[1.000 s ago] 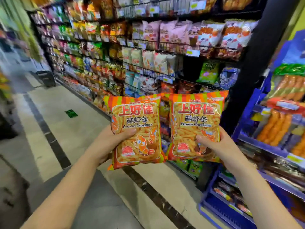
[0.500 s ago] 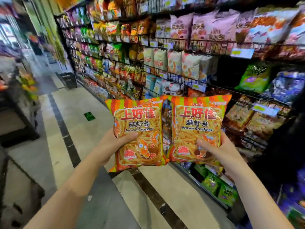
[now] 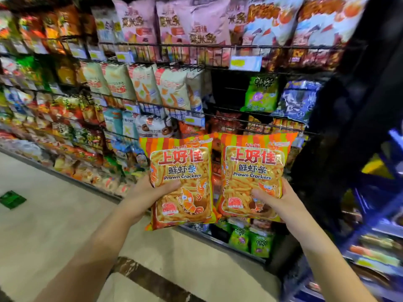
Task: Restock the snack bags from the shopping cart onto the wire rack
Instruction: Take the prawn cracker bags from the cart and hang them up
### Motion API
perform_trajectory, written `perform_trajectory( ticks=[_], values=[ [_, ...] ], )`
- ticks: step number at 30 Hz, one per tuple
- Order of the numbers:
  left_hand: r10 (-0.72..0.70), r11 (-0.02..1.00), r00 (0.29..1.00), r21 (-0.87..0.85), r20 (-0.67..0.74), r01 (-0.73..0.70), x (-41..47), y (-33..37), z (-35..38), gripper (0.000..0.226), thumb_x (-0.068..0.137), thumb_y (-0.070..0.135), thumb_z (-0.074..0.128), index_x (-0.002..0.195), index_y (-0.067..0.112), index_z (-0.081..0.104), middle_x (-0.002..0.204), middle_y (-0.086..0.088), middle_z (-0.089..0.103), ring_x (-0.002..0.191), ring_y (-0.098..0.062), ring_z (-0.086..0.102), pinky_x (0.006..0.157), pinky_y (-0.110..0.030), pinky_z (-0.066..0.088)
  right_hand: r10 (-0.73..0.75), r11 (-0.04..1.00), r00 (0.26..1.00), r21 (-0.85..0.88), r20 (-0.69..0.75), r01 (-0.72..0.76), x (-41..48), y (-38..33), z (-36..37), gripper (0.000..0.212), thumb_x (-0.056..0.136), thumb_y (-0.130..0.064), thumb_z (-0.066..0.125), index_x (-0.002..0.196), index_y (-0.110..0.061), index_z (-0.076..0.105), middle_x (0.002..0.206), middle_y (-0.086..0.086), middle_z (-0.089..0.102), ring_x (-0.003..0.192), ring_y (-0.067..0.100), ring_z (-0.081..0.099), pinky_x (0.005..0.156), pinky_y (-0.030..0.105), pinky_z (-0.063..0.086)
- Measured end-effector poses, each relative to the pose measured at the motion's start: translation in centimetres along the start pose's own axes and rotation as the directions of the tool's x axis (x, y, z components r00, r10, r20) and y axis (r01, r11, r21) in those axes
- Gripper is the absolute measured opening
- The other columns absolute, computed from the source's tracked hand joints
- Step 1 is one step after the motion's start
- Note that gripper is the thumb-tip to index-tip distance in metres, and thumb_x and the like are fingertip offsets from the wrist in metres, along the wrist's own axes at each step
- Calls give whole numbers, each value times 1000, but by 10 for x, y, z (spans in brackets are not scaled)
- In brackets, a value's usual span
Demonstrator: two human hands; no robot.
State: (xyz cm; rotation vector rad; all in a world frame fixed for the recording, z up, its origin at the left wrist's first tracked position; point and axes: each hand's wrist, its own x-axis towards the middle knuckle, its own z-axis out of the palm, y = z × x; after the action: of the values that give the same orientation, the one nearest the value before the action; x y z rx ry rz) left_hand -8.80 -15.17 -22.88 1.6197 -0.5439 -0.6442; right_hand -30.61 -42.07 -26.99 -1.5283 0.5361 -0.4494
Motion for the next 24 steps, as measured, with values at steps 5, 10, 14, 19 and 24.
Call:
perform_trajectory(
  ticks=[5, 10, 14, 19, 24],
  values=[
    [-17, 1000, 981, 13, 193, 15, 99, -12, 17, 60, 70, 32, 93, 124, 23, 68, 116, -2, 78, 106, -23, 75, 99, -46, 56, 50, 998, 974, -13, -221, -54, 27, 20, -23, 83, 69, -39, 94, 139, -29, 50, 124, -6, 73, 110, 15, 72, 99, 47, 55],
    [-27, 998, 930, 67, 366, 2, 182, -22, 21, 39, 74, 33, 87, 111, 30, 76, 113, 5, 79, 106, -17, 75, 103, -46, 54, 103, 992, 918, -26, -382, -122, 56, 34, -19, 89, 62, -48, 96, 137, -32, 51, 118, -11, 75, 106, 10, 73, 98, 43, 55],
    [-52, 998, 907, 63, 419, 29, 231, -30, 26, 83, 50, 56, 97, 121, 27, 67, 109, 8, 79, 101, -13, 76, 98, -42, 57, 155, 983, 882, -17, -445, -181, 77, 44, -19, 91, 57, -56, 97, 134, -33, 54, 120, -8, 74, 110, 17, 72, 101, 51, 54],
    [-117, 991, 885, 106, 451, 77, 271, -54, 41, 92, 50, 56, 98, 129, 23, 63, 107, 8, 80, 98, -12, 77, 92, -38, 58, 205, 972, 858, -4, -471, -235, 99, 63, -31, 96, 54, -54, 99, 134, -31, 53, 121, -6, 74, 110, 18, 73, 102, 52, 54],
    [-134, 984, 872, 170, 471, 59, 303, -91, 61, 84, 52, 53, 98, 124, 23, 66, 106, 8, 80, 97, -12, 77, 94, -39, 59, 221, 968, 868, -8, -445, -251, 119, 105, -55, 93, 56, -54, 97, 135, -34, 53, 122, -6, 74, 111, 19, 73, 101, 53, 54]
  ],
)
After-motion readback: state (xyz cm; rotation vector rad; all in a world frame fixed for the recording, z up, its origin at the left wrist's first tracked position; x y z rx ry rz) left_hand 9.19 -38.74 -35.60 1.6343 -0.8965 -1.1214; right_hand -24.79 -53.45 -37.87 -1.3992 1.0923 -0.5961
